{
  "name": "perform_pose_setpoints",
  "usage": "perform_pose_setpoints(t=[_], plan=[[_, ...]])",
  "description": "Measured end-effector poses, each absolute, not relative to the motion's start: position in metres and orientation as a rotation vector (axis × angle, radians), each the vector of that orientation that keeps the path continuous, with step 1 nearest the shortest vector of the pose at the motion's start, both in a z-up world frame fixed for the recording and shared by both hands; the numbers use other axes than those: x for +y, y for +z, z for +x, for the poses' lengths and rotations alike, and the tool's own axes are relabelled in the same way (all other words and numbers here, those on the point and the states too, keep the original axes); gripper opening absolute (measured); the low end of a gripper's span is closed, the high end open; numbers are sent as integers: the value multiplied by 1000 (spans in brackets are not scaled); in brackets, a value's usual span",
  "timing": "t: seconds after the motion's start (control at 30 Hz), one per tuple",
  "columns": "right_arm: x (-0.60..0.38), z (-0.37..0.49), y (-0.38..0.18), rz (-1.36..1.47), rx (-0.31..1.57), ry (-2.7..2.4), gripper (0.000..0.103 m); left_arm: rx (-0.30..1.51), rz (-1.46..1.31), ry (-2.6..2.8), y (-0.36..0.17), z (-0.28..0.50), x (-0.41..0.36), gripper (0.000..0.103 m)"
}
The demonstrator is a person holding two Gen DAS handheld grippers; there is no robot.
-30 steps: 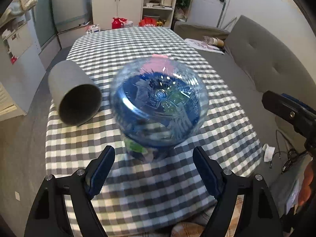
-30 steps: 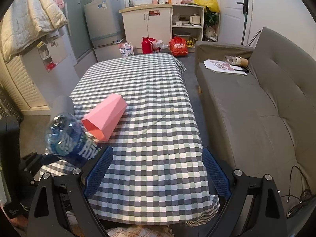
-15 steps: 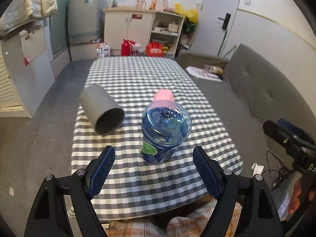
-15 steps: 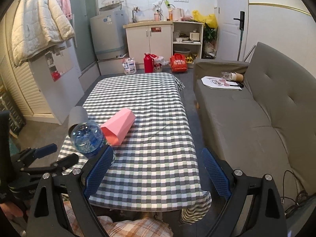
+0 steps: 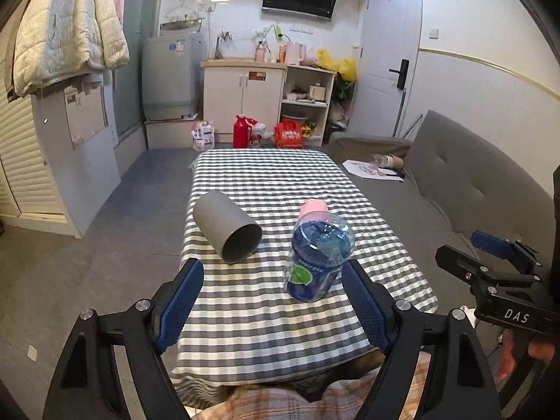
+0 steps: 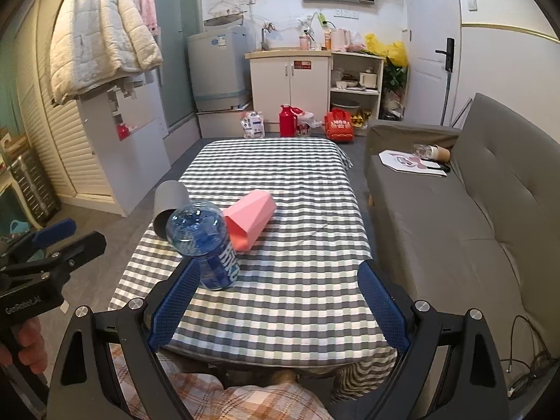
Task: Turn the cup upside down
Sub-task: 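Lower the bottle upright beside the pink cup and open the left tool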
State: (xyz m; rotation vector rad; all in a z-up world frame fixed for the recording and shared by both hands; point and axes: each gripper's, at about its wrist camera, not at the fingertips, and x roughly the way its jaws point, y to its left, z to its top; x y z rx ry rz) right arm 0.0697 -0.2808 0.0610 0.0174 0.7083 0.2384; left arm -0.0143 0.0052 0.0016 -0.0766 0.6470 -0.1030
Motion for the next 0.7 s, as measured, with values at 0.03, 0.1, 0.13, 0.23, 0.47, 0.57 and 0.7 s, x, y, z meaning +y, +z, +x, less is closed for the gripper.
perform_pose_setpoints(t=[0.03, 0.1, 0.13, 0.23, 0.47, 0.57, 0.7], plan=[[-279, 68, 60, 16, 703, 240, 91, 646, -80, -100, 1, -16, 7, 84], [-276, 64, 57, 7, 687, 241, 91, 648, -88, -94, -4, -17, 11, 84], [-275, 62, 57, 2, 676, 238, 91, 650, -89, -90, -6, -17, 12, 84], [-272, 59, 53, -4, 661, 242, 91, 643, -77, -76, -11, -20, 13, 84], [-268, 58, 39, -7, 674, 248, 91, 626, -46, -50, -20, -25, 10, 96], [-267, 59, 38, -2, 673, 251, 94, 624, -64, -34, -21, -24, 14, 96], [-270, 58, 39, 0, 660, 246, 96, 631, -72, -12, -22, -22, 16, 97]])
